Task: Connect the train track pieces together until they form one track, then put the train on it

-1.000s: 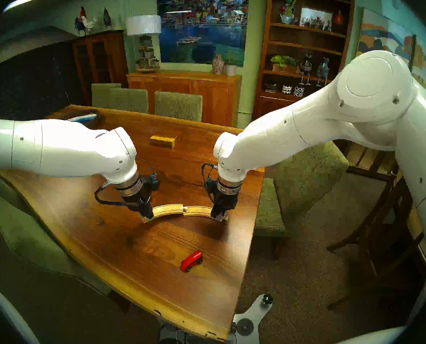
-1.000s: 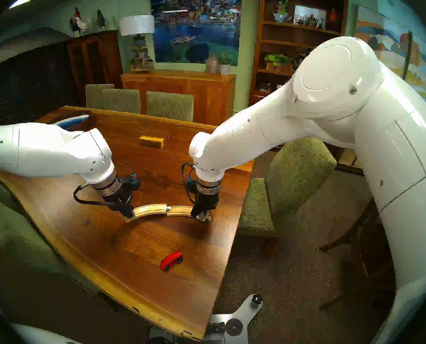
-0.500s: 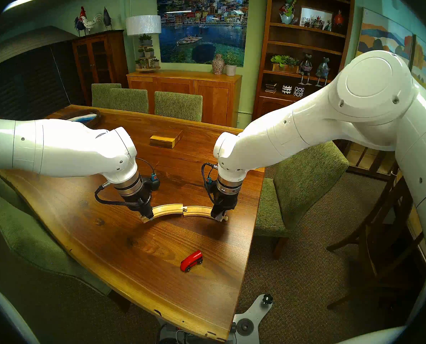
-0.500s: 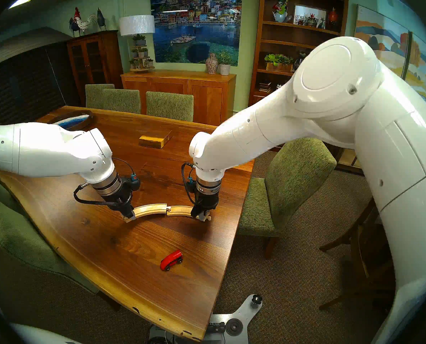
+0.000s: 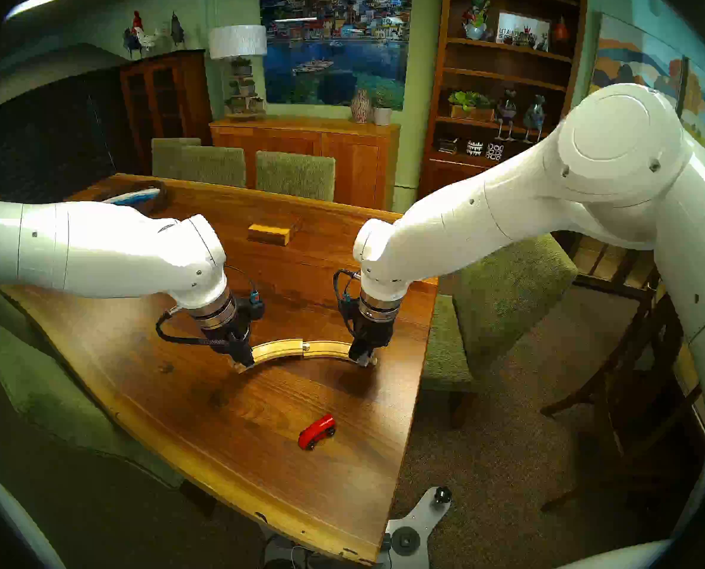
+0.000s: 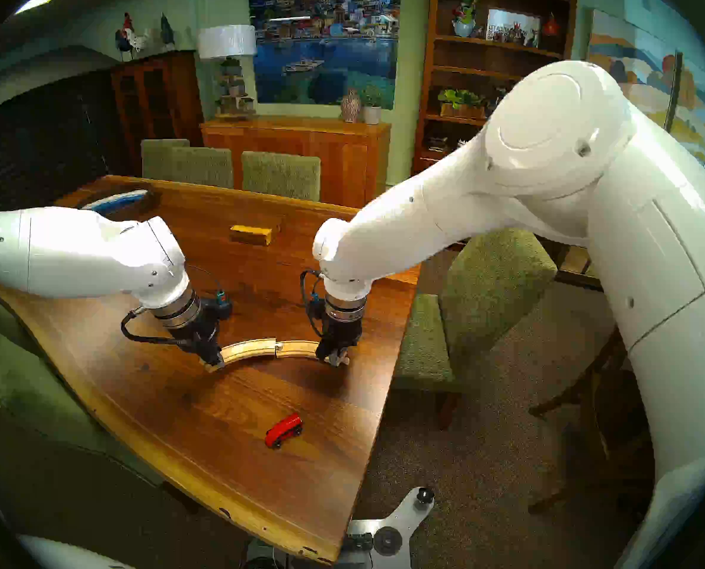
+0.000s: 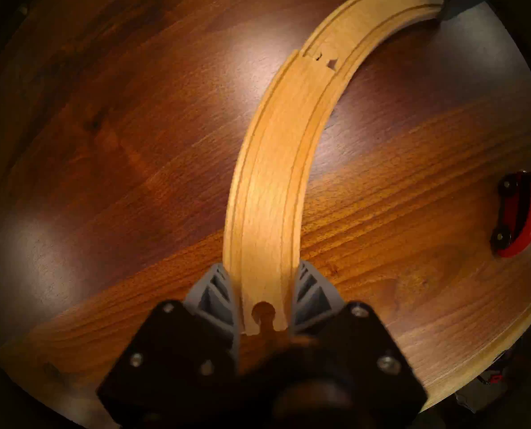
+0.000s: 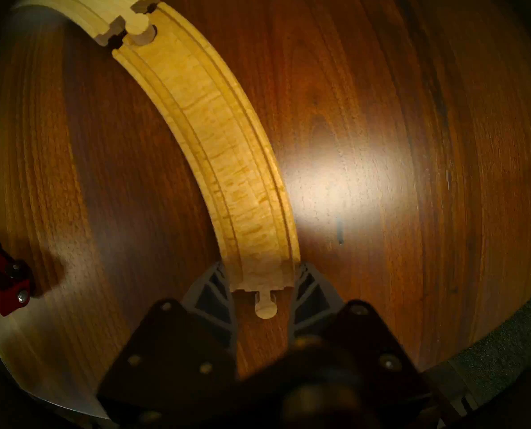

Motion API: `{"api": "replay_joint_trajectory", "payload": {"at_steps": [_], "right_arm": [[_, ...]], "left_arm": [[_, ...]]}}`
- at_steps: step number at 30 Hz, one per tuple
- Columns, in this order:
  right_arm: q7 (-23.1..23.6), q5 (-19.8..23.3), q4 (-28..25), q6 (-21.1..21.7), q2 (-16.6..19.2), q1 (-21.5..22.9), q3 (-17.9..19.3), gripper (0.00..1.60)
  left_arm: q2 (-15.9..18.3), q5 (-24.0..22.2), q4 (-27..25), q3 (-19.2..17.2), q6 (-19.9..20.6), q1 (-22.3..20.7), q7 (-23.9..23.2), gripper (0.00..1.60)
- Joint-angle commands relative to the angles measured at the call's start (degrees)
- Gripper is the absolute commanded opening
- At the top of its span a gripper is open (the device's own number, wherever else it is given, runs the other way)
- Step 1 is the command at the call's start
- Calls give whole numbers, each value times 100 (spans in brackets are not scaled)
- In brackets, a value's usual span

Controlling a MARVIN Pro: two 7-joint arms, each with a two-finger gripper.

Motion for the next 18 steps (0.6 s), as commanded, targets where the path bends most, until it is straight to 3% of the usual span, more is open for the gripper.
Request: {"api": "replay_joint_trajectory", "payload": {"at_steps": [1,18], "right_arm": [[-14,4,-7,13,-7,-8,-7,0],[-14,3,-7,14,-6,-8,-6,0]], "left_arm": [[-11,-11,19,-101,7,-130,6,0],[-71,-116,119,-139,-13,-18,92,0]]}}
